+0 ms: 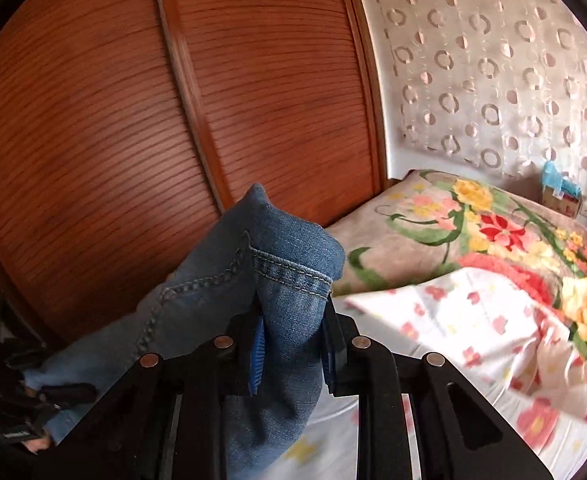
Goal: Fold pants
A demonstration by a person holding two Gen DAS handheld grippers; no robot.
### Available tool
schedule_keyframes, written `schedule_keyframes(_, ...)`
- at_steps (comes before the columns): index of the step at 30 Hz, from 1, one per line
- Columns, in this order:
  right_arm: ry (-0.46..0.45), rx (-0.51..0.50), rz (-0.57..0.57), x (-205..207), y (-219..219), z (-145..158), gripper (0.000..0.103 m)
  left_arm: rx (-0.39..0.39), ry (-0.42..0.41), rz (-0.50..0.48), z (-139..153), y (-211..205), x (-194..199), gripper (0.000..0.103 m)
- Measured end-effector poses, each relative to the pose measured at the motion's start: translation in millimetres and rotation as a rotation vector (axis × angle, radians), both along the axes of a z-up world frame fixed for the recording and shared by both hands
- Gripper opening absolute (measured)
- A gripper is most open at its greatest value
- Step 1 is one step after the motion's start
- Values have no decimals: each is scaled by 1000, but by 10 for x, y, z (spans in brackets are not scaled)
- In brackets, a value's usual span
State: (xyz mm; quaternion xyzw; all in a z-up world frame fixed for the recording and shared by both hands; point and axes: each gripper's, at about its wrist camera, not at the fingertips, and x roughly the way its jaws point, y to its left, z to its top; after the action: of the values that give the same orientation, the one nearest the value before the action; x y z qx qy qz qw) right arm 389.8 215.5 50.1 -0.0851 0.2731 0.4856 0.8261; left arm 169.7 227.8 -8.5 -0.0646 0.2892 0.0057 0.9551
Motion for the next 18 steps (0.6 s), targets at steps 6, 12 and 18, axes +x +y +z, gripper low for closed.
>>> schedule_keyframes(6,87,-88,-74,495,247,-323,41,-17,98,22,-362,82,423,17)
schedule_keyframes(12,29,-105,-203,547,227,-610,50,-35,190,57,-739,116,473,18)
schedule_keyframes(18,45,-190,-199,457,391,-834,50,-44,184,69,-709,95,465,23)
